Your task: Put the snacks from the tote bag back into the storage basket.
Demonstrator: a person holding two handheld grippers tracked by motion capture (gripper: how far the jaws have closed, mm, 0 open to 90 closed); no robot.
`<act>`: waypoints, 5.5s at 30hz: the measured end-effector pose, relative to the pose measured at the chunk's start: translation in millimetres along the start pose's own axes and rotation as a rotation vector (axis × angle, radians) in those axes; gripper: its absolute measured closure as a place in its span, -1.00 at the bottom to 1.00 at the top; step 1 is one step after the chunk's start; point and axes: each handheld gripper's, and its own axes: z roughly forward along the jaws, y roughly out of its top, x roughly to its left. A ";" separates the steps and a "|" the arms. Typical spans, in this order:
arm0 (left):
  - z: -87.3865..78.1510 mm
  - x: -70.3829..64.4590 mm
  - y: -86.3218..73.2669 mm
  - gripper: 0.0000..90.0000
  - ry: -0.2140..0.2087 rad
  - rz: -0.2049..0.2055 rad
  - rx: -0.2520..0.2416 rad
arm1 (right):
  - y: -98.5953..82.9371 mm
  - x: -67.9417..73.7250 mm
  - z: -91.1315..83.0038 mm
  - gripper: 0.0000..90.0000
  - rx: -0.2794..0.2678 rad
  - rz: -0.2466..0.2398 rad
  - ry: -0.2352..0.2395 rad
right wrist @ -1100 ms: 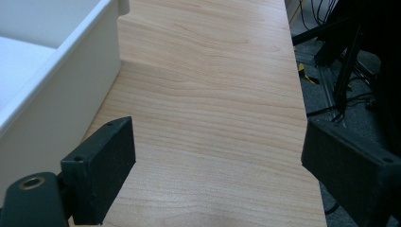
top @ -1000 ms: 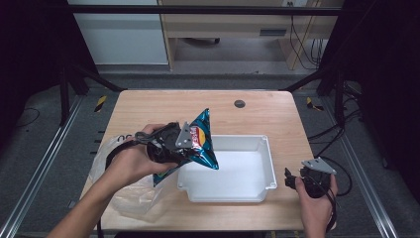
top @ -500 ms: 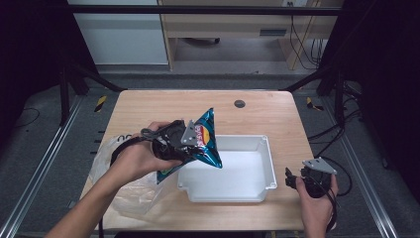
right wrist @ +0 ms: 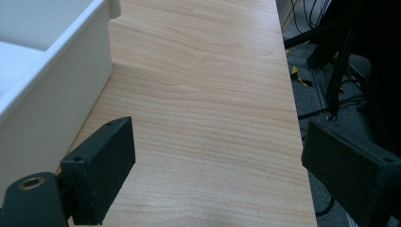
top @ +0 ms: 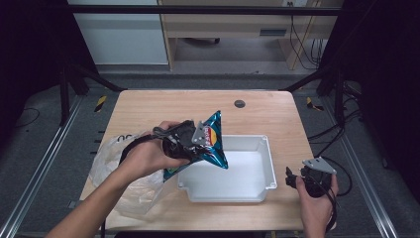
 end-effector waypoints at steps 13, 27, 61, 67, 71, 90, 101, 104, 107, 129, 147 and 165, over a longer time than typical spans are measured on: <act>6.8 3.1 16.3 -0.04 0.006 0.003 -0.022 | -0.4 -1.3 -1.8 -0.76 0.000 0.010 -0.003; 30.9 4.6 25.9 -0.04 -0.018 -0.032 -0.008 | -0.8 -1.2 -2.6 -0.76 -0.010 0.014 -0.006; 58.2 -12.2 44.1 -0.04 -0.071 0.028 -0.032 | -1.0 -0.4 -1.4 -0.79 -0.016 -0.001 -0.021; 65.6 -13.4 45.2 -0.04 -0.076 0.030 -0.024 | -1.3 -1.1 -1.6 -0.81 -0.024 0.002 -0.027; 69.1 -13.7 46.0 -0.04 -0.088 0.037 -0.029 | -1.3 -0.9 -1.2 -0.81 -0.023 -0.001 -0.030; 83.8 -19.5 53.9 -0.04 -0.092 0.068 -0.009 | -1.2 -2.2 -1.8 -0.81 -0.026 0.004 -0.026; 95.2 -26.4 50.0 -0.04 -0.105 0.077 0.003 | -0.5 -0.5 -2.4 -0.81 -0.027 -0.003 -0.029; 97.3 -27.9 48.4 -0.04 -0.109 0.074 -0.003 | -0.6 -0.4 -1.4 -0.81 -0.023 -0.004 -0.028; 99.9 -28.6 45.0 -0.04 -0.112 0.068 -0.005 | -0.6 -0.2 -1.2 -0.81 -0.022 -0.005 -0.027; 115.4 -31.1 39.0 -0.04 -0.116 0.056 0.010 | -0.4 1.3 -1.0 -0.81 -0.018 -0.013 -0.025; 127.9 -34.0 33.5 -0.05 -0.130 0.047 0.009 | -1.6 -0.1 -0.5 -0.81 -0.008 -0.014 -0.030; 129.9 -33.9 36.4 -0.06 -0.155 0.051 0.015 | -1.1 0.6 -0.5 -0.81 -0.010 -0.014 -0.032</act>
